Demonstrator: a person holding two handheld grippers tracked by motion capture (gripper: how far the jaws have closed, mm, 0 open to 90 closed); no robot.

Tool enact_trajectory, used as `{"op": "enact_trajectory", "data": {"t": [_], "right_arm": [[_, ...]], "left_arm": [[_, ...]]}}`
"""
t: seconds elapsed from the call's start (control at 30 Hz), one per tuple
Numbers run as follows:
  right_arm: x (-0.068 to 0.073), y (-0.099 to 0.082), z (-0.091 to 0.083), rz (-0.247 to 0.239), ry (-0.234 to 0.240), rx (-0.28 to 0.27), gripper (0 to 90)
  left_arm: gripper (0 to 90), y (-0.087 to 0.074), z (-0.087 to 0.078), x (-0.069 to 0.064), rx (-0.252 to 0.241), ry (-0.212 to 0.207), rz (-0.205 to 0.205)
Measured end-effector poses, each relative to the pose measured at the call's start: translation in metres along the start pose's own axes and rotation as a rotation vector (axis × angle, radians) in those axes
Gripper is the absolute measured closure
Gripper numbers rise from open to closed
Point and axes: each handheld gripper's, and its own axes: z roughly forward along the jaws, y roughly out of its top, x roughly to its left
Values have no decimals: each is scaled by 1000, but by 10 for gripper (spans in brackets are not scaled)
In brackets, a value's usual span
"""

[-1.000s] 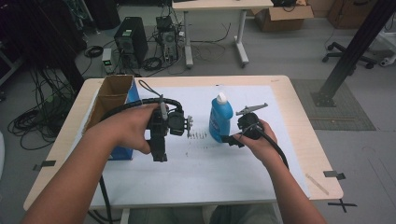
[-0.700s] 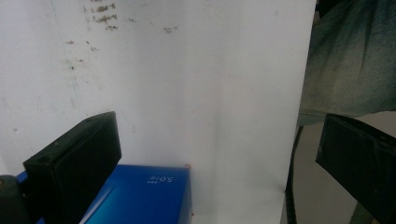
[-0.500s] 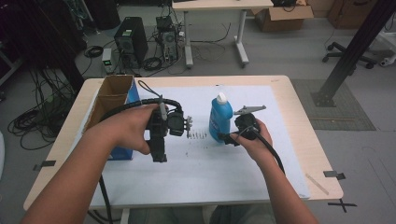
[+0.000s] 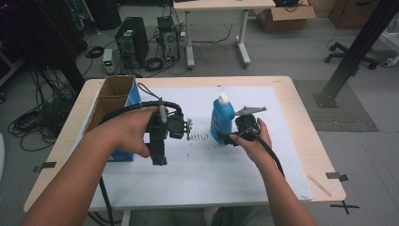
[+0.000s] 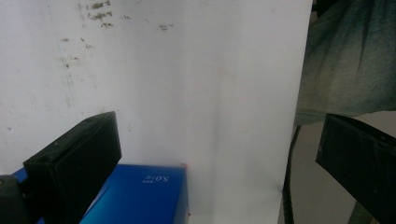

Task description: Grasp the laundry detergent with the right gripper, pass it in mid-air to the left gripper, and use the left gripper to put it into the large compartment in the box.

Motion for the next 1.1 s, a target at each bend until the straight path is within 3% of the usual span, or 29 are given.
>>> {"op": "enact_trajectory", "data": {"t": [1.1], "right_arm": [[6, -4, 24, 18, -68, -159, 16]], "left_arm": [[2, -4, 5, -6, -4, -6, 7]]}}
